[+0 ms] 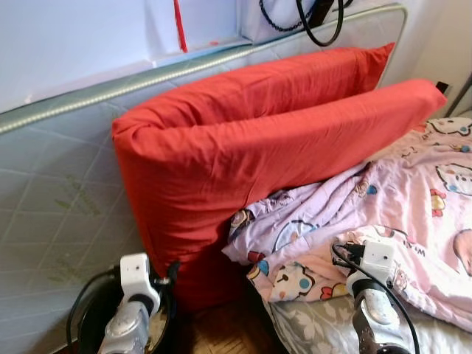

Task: Clean up the room

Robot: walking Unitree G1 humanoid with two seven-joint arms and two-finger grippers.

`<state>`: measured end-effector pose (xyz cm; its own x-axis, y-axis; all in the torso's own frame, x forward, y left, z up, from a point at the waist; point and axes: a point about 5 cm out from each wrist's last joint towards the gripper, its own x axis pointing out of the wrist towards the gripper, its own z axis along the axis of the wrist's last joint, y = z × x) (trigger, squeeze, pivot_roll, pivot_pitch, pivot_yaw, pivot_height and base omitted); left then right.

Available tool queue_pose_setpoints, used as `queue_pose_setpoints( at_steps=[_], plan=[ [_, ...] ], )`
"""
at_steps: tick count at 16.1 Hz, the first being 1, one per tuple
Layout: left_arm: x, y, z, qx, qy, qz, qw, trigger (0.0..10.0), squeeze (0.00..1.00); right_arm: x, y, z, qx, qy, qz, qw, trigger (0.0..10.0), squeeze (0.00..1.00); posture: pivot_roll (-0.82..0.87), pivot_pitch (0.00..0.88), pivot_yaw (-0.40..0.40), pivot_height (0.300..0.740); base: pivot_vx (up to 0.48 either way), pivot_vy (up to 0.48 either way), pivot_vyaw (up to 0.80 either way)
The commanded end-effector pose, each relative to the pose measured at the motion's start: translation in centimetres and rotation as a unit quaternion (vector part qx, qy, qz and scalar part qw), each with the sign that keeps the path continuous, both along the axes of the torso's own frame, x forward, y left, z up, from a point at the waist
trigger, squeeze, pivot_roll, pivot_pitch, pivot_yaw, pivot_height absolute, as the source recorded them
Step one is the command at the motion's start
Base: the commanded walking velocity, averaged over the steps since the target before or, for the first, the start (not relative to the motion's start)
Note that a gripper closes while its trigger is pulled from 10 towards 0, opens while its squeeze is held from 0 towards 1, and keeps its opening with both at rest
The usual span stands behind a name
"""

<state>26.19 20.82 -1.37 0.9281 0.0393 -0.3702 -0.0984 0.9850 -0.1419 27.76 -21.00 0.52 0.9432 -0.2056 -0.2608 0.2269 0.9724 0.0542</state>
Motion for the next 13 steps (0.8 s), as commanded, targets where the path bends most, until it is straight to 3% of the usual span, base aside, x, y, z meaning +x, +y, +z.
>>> queue_pose_setpoints(
  at_steps=[1,4,5,7,13],
  plan=[
    [-0.9,0.7,-0.9,0.003,0.033,0.012,0.999,10.0,0.00,-0.2,0.3,-0.4,0.005,0.010,0.005,1.000,10.0,0.00,0.03,0.000,0.013,0.740,0.000,0.000,0.00],
    [-2.4,1.5,-2.3,-0.008,0.082,0.042,0.996,10.0,0.00,0.1,0.8,-0.3,0.005,0.014,0.021,1.000,10.0,0.00,0.03,0.000,0.009,0.740,0.000,0.000,0.00],
    [-3.6,1.5,-3.2,-0.004,0.113,0.043,0.993,10.0,0.00,0.2,0.8,-0.3,0.005,0.014,0.022,1.000,10.0,0.00,0.03,0.000,0.005,0.740,0.000,0.000,0.00],
    [-4.5,1.4,-3.9,0.006,0.136,0.039,0.990,10.0,0.00,0.1,0.9,-0.4,0.004,0.018,0.022,1.000,10.0,0.00,0.03,0.000,0.004,0.740,0.000,0.000,0.00],
    [-4.9,0.7,-4.3,0.003,0.142,0.034,0.989,10.0,0.00,0.1,0.9,-0.5,-0.003,0.023,0.012,1.000,10.0,0.00,0.03,0.000,0.007,0.740,0.000,0.000,0.00]
  ],
)
